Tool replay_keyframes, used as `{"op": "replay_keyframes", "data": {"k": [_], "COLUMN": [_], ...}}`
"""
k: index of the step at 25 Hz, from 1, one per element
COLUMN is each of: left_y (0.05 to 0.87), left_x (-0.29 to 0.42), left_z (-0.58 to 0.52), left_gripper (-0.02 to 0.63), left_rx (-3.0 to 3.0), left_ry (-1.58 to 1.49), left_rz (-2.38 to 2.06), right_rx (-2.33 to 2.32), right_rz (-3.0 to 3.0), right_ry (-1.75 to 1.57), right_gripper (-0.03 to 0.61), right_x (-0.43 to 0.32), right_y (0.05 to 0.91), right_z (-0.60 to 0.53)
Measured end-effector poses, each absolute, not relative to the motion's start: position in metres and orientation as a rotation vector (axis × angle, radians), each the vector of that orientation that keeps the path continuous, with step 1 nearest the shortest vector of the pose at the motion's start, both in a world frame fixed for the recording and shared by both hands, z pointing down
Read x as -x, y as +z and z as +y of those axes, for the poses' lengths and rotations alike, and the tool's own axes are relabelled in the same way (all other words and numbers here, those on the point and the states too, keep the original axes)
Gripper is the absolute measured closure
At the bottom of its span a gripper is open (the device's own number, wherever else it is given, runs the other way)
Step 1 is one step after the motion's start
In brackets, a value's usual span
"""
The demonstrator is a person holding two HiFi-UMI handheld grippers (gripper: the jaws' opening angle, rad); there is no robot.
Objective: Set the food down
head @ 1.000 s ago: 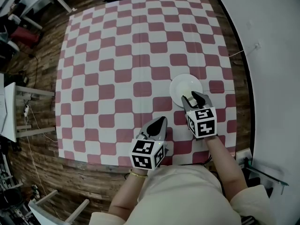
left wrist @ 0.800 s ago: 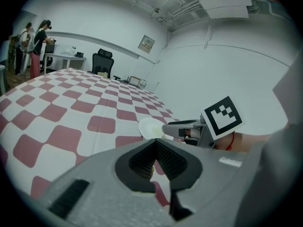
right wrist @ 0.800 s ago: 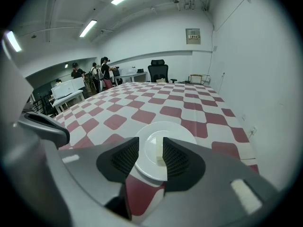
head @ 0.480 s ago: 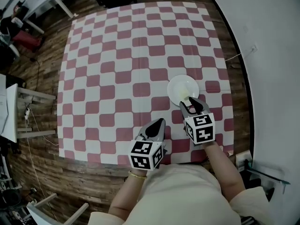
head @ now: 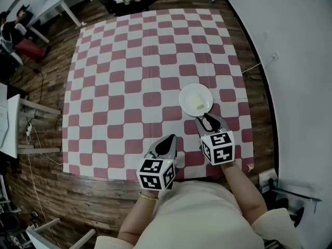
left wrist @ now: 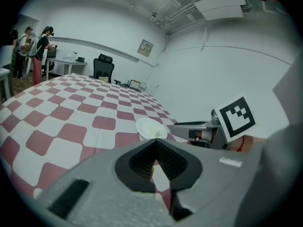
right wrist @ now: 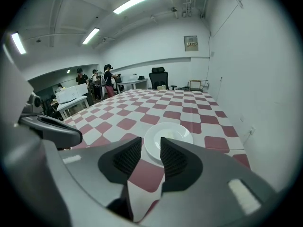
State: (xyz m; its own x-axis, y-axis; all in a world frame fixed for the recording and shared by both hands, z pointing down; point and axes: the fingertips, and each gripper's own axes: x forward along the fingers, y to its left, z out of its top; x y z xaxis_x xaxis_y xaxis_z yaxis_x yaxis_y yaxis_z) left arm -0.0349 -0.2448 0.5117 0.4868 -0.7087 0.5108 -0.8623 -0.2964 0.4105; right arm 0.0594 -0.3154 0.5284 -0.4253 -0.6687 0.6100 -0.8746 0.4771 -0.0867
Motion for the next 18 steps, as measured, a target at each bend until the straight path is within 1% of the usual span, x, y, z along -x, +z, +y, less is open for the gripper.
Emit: {"op": "replay_keyframes", "data": {"k": [6,15,18], "left_y": [0.508,0.498,0.493], "left_x": [0.033,0.023,0.019], "left_z": [-0.226,-0.202,-0.194], "left_gripper": [0.611,0.611,0.611], "left_rx": [-2.084,-2.112,-2.125], "left_ry": [0.3,0.288,0.283], "left_rz": [-1.311,-1.327,-1.331], "right_rx": [-1.294,-1.33,-1.342], "right_rz": [-2.283,-2.353,-2.367], "right_ry": [0.522,0.497,0.492], "right_gripper": [0.477,0.55,0.563], "right_x": [-0.059,-0.064,-0.067], "right_y": [0.508,0.479,0.473], "right_z": [-0.291,-0.254,-0.244]}}
